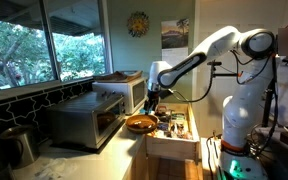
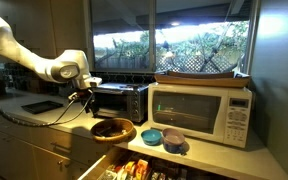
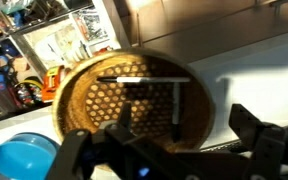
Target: Remove a pen from the round wicker serving straw basket and put it in the opened drawer
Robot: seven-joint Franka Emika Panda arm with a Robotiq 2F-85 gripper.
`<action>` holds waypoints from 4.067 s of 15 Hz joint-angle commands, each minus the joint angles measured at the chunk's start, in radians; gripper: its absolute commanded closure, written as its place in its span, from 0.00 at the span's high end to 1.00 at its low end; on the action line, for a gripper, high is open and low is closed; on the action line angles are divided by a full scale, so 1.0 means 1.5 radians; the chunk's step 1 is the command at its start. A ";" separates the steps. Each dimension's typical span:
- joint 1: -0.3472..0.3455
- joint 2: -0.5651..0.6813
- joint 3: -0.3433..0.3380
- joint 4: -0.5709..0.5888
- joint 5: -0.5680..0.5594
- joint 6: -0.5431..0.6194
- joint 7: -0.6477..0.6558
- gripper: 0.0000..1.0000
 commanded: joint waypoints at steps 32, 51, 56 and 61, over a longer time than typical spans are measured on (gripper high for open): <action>0.018 0.327 -0.036 0.154 0.026 0.173 -0.069 1.00; 0.042 0.355 -0.029 0.177 0.016 0.135 -0.073 0.09; 0.042 0.334 -0.026 0.167 0.026 0.133 -0.078 0.04; 0.044 0.178 -0.061 0.048 -0.108 0.204 0.072 0.04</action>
